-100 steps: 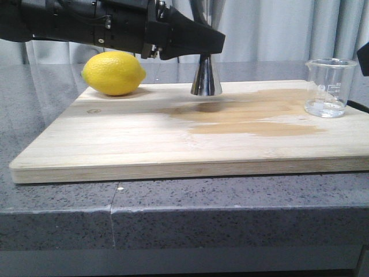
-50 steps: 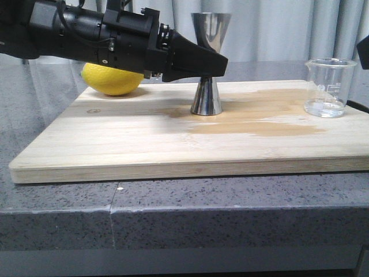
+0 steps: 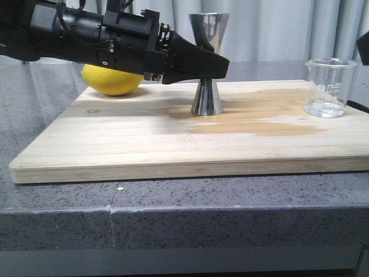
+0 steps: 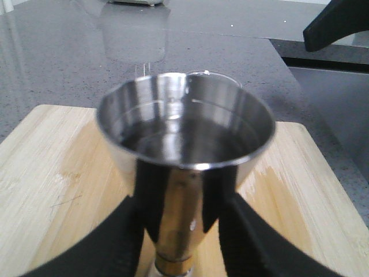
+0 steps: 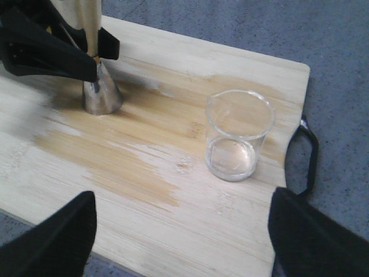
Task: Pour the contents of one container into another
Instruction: 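Lower the jigger onto the board, release it, withdraw the left gripper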
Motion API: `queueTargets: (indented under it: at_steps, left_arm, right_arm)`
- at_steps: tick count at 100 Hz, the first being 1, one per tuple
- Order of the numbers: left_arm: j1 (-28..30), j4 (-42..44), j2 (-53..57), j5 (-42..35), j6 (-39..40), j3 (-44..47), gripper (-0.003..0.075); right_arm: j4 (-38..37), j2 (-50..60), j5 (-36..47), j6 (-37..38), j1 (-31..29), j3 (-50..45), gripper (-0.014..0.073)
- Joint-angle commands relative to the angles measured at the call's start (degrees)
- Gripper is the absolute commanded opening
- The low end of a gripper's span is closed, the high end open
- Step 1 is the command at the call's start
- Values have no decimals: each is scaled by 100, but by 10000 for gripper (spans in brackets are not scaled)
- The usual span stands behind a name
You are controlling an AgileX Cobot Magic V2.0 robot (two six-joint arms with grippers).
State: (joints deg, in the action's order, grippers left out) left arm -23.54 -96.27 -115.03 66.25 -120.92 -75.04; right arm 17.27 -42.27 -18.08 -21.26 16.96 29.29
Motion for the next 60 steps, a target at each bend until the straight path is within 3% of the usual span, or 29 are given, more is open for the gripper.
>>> queueTargets:
  at_steps: [1, 10, 25, 60]
  left_arm:
    - [0, -326, 295, 262, 67, -169, 410]
    - [0, -110, 361, -8, 356, -169, 466]
    - [0, 773, 689, -703, 1031, -169, 463]
    - [0, 3663, 2209, -1504, 3823, -169, 452]
  right_arm:
    - [-28, 40, -11, -71, -35, 427, 552]
    - [-28, 40, -478, -60, -42, 713, 552]
    - [-39, 40, -1292, 12, -229, 1198, 552]
    - [-204, -100, -3199, 200, -1520, 2048, 552]
